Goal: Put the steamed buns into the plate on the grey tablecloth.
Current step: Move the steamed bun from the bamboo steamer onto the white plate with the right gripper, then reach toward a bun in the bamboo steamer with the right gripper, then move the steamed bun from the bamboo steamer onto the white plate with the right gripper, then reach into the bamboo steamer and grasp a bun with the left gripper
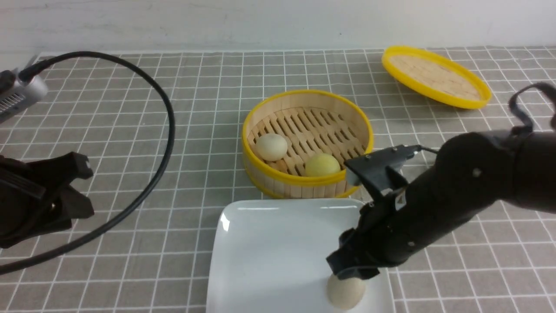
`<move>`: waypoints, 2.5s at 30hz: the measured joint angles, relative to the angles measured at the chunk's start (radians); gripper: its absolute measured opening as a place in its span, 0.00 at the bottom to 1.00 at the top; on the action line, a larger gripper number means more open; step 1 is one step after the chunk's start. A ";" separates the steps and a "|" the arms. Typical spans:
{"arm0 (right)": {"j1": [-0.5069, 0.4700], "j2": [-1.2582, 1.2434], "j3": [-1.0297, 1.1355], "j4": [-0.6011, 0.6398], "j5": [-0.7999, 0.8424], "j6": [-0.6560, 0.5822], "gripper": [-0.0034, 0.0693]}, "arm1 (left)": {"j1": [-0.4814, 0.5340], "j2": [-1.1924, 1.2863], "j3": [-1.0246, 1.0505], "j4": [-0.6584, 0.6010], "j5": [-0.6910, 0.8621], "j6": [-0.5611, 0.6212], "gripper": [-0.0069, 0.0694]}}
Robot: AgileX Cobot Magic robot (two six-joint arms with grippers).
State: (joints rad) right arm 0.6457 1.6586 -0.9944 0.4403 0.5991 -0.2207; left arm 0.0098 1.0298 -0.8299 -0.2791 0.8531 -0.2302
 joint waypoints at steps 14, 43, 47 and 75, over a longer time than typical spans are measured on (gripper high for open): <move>-0.167 0.133 -0.487 -0.060 0.099 0.005 0.78 | 0.000 0.000 0.000 0.000 0.029 0.000 0.41; -0.160 -0.023 -0.614 -0.017 0.499 0.003 0.08 | 0.000 0.000 0.000 0.015 0.066 0.000 0.41; -0.092 -0.143 -0.364 0.123 0.461 -0.034 0.08 | 0.000 0.000 0.000 0.015 0.076 0.000 0.41; -0.135 0.005 -0.038 0.202 -0.160 -0.284 0.64 | 0.000 0.004 -0.009 0.026 0.097 0.000 0.41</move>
State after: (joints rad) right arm 0.5111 1.6635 -1.0328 0.6425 0.4390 -0.5052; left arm 0.0098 1.0333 -0.8387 -0.2527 0.9497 -0.2302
